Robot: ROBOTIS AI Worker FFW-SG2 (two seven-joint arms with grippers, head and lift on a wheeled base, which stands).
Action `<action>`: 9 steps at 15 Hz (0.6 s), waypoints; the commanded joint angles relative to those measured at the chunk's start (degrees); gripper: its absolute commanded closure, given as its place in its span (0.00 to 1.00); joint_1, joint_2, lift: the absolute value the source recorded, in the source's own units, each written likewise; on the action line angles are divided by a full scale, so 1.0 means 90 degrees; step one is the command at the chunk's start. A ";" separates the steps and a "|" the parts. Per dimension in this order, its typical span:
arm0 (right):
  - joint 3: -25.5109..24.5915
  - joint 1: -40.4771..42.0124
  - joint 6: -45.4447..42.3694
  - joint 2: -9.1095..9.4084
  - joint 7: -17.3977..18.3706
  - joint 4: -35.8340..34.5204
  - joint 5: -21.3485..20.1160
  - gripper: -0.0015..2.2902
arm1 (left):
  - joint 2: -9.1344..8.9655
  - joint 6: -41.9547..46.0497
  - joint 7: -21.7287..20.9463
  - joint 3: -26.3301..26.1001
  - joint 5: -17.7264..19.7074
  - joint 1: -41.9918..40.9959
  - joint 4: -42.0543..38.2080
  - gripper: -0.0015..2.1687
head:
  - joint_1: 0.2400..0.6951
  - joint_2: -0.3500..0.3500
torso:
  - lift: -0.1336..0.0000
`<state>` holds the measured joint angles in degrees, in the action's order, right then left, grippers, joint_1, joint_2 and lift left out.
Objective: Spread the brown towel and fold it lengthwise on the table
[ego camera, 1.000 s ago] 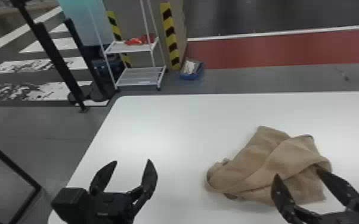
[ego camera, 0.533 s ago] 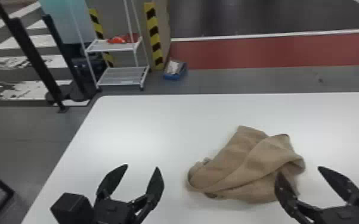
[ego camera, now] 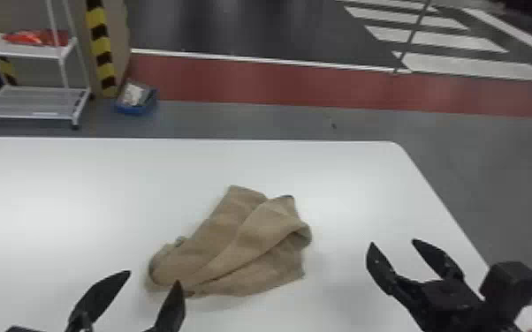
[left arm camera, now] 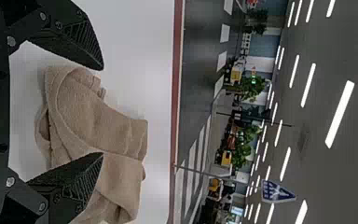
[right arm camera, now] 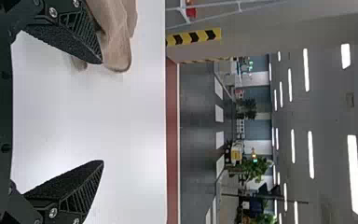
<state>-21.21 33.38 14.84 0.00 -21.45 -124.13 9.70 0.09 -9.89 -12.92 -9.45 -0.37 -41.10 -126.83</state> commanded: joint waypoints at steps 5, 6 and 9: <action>-0.1676 -0.0194 0.0671 0.0005 -0.0254 0.0139 0.1042 0.06 | -0.0026 -0.0713 -0.0430 -0.0454 -0.0545 0.0992 0.0909 0.13 | 1.00 0.00 | 0.07; -0.1716 -0.0194 0.0691 0.0005 -0.0263 0.0139 0.1061 0.06 | -0.0026 -0.0830 -0.0537 -0.0473 -0.0554 0.1110 0.1017 0.13 | 1.00 0.00 | 0.07; -0.1735 -0.0203 0.0769 0.0005 -0.0263 0.0130 0.1061 0.06 | -0.0026 -0.1299 -0.0693 -0.0561 -0.0662 0.1461 0.1212 0.14 | 1.00 0.00 | 0.07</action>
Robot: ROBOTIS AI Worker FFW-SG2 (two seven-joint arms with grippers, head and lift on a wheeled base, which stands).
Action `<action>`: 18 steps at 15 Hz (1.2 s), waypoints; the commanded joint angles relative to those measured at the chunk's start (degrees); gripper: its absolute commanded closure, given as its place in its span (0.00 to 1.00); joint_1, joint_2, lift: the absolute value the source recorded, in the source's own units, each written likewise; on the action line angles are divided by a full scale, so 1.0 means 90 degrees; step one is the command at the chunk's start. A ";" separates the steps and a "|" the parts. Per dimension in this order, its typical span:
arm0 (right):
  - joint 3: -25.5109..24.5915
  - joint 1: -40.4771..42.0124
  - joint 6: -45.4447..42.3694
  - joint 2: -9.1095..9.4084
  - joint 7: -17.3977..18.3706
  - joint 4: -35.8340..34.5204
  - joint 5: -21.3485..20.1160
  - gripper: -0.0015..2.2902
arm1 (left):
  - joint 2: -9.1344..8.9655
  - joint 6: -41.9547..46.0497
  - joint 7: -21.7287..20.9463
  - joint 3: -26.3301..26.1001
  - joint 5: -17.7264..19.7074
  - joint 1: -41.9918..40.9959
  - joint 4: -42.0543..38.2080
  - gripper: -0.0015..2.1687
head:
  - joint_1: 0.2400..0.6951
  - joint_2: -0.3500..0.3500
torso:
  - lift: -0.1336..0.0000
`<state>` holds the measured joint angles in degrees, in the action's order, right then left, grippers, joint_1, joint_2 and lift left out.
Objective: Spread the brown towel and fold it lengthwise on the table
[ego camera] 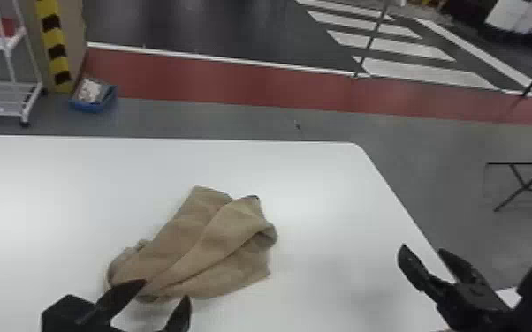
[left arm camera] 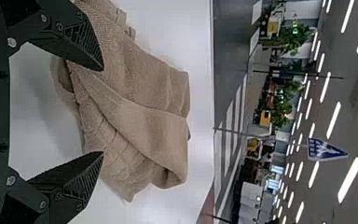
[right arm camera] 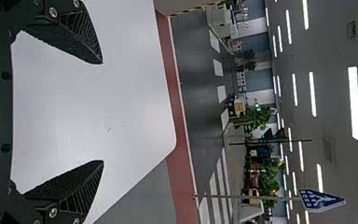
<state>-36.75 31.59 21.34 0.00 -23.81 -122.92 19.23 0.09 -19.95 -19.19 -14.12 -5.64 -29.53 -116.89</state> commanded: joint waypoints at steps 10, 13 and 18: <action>-0.0018 -0.0199 0.0144 0.0006 -0.0079 0.0191 -0.0008 0.06 | -0.0026 -0.0455 0.0043 -0.0042 -0.0252 0.0536 0.0155 0.99 | 1.00 0.00 | 0.07; -0.0018 -0.0267 0.0183 0.0006 -0.0079 0.0269 -0.0057 0.06 | -0.0026 -0.0728 -0.0182 -0.0130 -0.0154 0.0449 -0.0616 0.99 | 1.00 0.00 | 0.07; 0.0041 -0.0267 0.0183 0.0006 -0.0255 0.0230 -0.0135 0.06 | -0.0026 -0.1607 -0.0338 0.0368 0.0578 0.0410 -0.2013 0.99 | 1.00 0.00 | 0.07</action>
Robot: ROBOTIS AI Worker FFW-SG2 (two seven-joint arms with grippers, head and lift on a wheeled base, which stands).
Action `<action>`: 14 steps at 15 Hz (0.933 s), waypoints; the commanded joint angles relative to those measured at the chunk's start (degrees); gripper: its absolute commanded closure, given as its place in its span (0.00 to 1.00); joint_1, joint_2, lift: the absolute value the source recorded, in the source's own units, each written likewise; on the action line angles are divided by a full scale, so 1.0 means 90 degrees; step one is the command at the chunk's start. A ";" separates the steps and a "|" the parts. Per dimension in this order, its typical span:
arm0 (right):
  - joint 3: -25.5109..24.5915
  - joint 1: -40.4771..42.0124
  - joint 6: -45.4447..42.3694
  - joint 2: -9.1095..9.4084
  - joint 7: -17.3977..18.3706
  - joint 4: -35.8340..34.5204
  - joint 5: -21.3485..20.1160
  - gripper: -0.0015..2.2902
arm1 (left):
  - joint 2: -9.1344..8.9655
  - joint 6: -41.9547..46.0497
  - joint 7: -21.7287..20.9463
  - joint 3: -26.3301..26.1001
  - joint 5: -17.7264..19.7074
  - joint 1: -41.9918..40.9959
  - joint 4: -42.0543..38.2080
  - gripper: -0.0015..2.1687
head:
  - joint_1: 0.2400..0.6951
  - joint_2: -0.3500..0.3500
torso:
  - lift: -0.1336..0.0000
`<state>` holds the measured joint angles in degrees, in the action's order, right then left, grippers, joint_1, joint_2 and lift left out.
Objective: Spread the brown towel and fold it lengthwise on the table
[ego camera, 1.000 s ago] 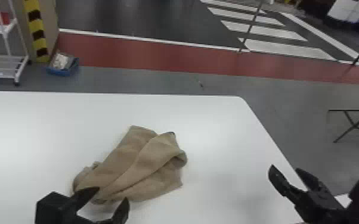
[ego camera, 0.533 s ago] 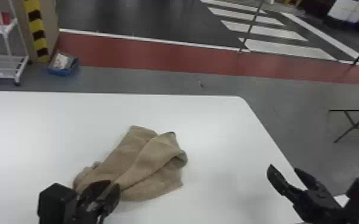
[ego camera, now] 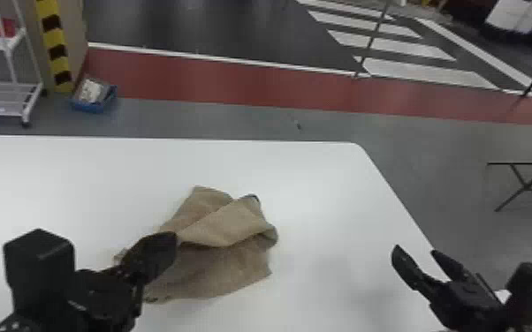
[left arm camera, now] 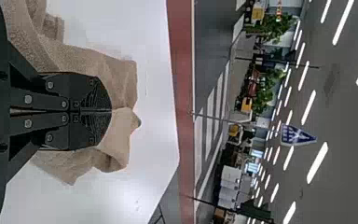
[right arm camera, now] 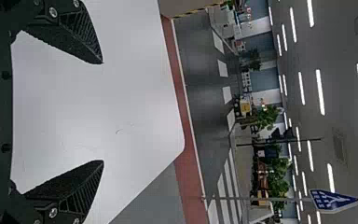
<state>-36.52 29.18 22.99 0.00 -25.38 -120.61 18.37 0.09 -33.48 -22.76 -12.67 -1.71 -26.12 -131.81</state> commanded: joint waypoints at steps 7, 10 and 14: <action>0.0933 0.0059 -0.0859 0.0006 -0.1301 -0.0221 -0.2168 0.06 | -0.0026 -0.0046 0.1074 0.0714 0.0327 0.0626 -0.0237 0.99 | 1.00 0.00 | 0.07; 0.1705 -0.0010 -0.1172 0.0006 -0.1369 -0.0202 -0.3633 0.06 | -0.0026 -0.0046 0.1455 0.1095 0.0385 0.0880 0.0349 0.88 | 1.00 0.10 | 0.07; 0.2154 -0.0674 -0.1152 0.0006 -0.1877 0.0286 -0.4590 0.07 | -0.0026 -0.0319 0.1289 0.0978 0.0395 0.0626 0.0193 0.00 | 1.00 0.24 | 0.07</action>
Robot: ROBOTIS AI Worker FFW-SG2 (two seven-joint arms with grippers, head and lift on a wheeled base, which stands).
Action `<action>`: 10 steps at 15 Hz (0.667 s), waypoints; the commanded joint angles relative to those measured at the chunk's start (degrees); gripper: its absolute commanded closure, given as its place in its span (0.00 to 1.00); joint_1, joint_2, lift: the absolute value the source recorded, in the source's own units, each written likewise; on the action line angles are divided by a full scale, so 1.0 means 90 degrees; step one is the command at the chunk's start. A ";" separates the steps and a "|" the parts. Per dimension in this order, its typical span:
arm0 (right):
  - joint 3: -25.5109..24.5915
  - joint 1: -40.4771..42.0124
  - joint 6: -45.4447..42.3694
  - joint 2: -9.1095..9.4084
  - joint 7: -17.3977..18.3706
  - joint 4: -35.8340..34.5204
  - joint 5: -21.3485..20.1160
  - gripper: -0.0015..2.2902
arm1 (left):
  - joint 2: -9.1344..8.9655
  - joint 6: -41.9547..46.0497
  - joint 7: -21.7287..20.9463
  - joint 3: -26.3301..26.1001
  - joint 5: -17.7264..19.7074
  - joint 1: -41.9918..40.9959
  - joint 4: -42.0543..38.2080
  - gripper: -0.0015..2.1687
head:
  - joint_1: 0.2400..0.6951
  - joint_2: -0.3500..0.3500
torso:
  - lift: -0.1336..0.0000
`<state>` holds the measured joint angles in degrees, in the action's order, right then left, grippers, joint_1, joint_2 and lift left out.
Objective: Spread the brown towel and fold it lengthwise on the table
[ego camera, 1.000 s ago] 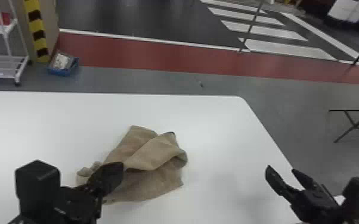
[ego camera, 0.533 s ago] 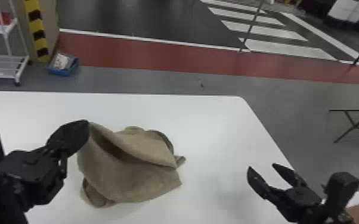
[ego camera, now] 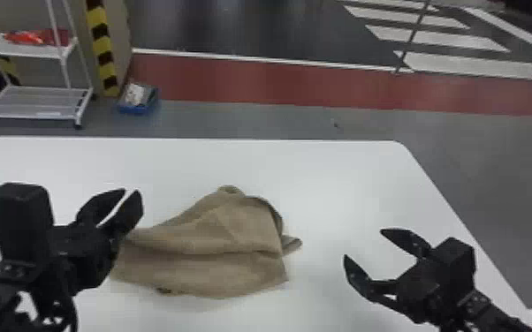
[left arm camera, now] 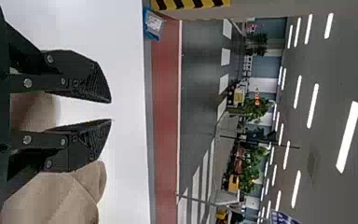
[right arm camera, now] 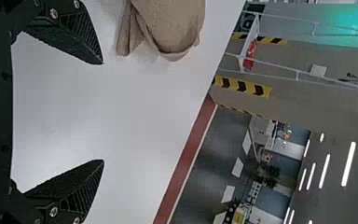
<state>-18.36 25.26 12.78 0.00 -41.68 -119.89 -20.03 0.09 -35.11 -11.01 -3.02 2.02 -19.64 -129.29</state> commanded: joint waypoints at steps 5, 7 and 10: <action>0.0262 -0.1293 0.0235 0.0006 -0.0545 0.1153 -0.0763 0.08 | -0.0026 -0.0821 -0.0408 -0.0416 -0.0049 -0.0503 -0.0507 0.03 | 1.00 0.24 | 0.07; 0.0497 -0.1567 0.0548 0.0006 -0.0554 0.1387 -0.0763 0.09 | -0.0026 -0.0977 -0.0554 -0.0475 -0.0088 -0.0562 -0.0497 0.03 | 1.00 0.21 | 0.07; 0.0809 -0.1840 0.0782 0.0006 -0.0603 0.1700 -0.0851 0.10 | -0.0026 -0.1290 -0.0886 -0.0573 -0.0234 -0.0581 -0.0478 0.04 | 1.00 0.21 | 0.07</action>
<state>-12.49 9.88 18.55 0.00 -46.88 -106.00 -27.19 0.09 -45.59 -18.56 -7.82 0.29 -24.73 -133.77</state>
